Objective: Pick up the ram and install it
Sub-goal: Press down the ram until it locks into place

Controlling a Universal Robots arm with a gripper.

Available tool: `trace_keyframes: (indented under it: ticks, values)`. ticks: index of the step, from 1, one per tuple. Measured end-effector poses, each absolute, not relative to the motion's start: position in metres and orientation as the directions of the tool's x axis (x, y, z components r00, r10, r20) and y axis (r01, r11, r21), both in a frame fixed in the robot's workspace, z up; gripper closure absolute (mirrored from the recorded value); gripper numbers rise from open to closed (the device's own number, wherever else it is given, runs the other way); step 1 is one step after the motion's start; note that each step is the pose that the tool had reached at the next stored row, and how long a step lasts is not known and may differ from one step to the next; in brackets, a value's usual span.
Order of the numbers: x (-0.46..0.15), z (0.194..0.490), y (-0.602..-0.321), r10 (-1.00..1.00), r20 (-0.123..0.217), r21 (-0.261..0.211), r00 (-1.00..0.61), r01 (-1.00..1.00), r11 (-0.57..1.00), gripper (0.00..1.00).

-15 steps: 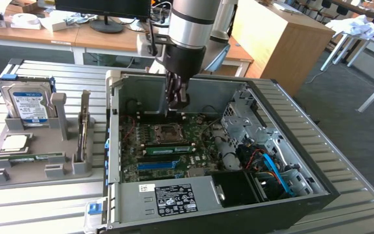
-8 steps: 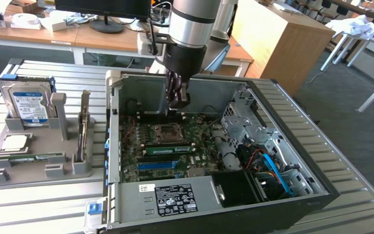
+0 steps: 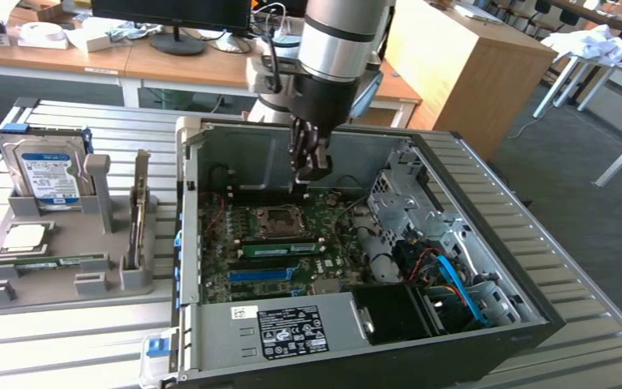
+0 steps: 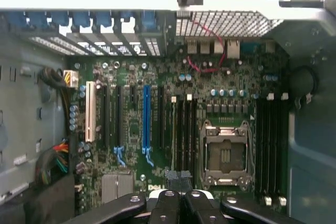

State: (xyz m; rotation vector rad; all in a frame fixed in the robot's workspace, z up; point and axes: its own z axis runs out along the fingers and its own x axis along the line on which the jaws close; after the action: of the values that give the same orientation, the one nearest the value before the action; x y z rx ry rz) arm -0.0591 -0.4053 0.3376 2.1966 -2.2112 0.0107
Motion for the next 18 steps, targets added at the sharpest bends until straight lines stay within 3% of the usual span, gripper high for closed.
trace_keyframes:
  ticks: [18]
  values:
    - [-0.0483,0.3375,-0.4053,-1.000,0.022,0.013,-0.006,-1.000,0.006,0.90]
